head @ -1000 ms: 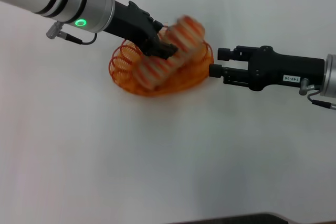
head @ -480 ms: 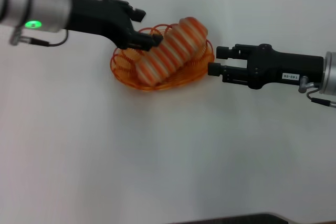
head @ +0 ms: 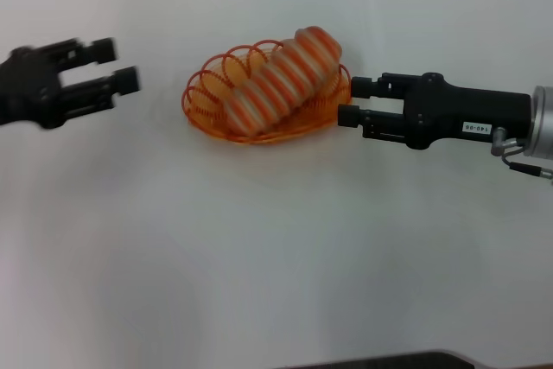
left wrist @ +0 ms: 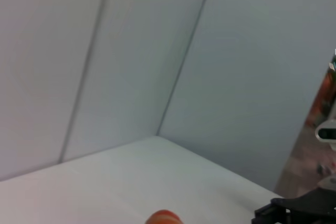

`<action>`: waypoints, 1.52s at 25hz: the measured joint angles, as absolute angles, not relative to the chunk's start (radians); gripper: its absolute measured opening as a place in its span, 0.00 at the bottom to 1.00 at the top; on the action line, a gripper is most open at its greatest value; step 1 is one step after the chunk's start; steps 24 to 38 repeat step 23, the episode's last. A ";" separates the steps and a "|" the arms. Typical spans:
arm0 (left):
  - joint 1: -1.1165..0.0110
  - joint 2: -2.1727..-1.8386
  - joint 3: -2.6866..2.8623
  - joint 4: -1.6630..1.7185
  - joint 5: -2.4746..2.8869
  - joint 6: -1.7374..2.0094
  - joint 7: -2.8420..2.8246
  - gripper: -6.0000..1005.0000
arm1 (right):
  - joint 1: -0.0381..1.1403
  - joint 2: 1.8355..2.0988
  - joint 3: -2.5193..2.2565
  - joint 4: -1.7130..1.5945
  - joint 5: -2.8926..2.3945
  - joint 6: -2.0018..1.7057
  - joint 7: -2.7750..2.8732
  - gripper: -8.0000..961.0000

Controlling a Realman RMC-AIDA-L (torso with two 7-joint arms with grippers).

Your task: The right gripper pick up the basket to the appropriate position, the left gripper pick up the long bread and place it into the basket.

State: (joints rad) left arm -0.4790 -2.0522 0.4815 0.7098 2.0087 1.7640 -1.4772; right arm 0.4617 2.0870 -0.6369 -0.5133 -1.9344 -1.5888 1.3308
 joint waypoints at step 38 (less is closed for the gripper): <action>-0.369 -2.073 0.403 0.697 2.096 1.746 -1.426 0.69 | 0.472 2.089 -0.644 -0.481 -1.908 -1.605 1.319 0.65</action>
